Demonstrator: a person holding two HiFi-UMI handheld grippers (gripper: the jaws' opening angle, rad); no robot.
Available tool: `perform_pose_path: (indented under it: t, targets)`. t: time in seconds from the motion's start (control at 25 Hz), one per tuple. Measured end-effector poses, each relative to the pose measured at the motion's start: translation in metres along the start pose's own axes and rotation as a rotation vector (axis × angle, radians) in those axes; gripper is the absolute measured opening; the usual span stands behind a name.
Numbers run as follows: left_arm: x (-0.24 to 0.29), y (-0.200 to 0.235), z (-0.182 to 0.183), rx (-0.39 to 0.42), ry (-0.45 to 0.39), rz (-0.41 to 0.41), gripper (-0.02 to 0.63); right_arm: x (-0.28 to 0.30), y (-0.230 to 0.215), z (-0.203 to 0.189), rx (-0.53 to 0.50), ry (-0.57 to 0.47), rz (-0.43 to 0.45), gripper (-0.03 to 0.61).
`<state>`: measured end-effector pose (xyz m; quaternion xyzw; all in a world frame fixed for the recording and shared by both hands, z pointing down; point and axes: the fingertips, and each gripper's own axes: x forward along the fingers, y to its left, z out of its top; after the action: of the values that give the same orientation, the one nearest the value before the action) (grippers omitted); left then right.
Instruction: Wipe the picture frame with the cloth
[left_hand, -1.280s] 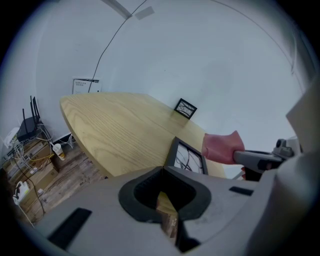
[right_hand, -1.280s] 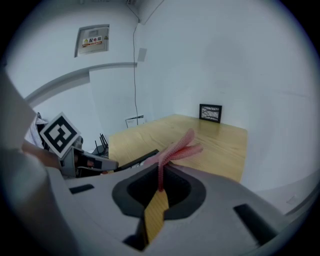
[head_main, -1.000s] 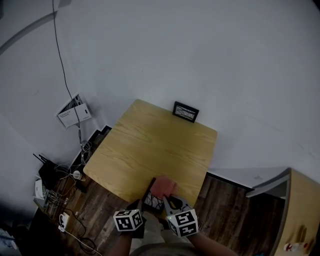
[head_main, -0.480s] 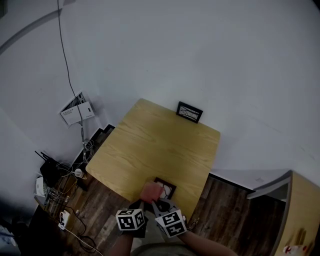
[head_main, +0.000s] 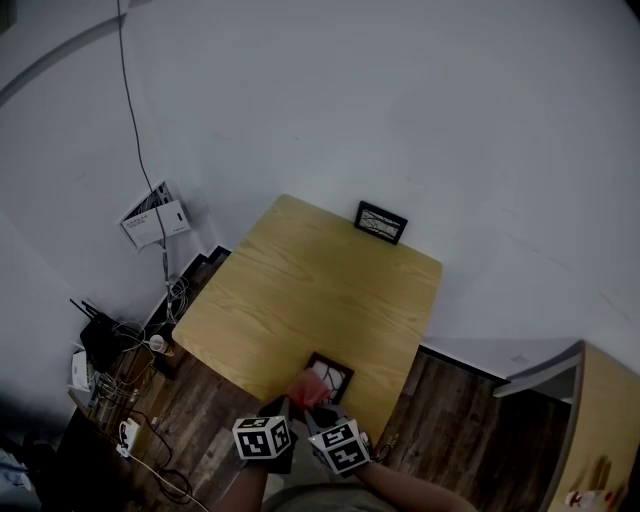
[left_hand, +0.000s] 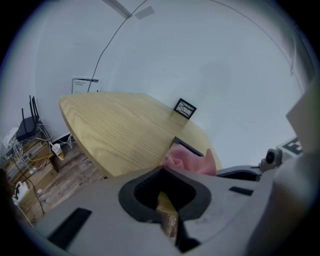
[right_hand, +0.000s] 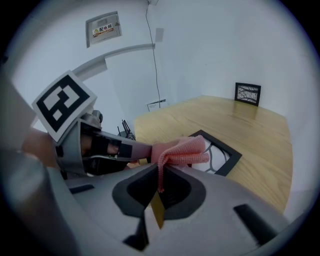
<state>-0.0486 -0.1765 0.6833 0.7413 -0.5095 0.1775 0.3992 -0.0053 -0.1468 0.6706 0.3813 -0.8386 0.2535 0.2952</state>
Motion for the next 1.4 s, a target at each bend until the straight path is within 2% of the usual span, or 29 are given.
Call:
perform_pose_path:
  t: [0.96, 1.2, 1.4]
  targets:
    - [0.0, 0.0, -0.001, 0.033, -0.009, 0.01, 0.005, -0.038, -0.043, -0.05, 0.025, 0.008, -0.125, 0.011]
    - [0.001, -0.001, -0.001, 0.064, -0.001, 0.017, 0.005, -0.055, -0.034, -0.04, 0.004, -0.047, -0.122, 0.011]
    - [-0.006, -0.006, 0.004, 0.064, -0.008, -0.041, 0.005, -0.077, -0.026, -0.024, -0.018, -0.12, -0.13, 0.011]
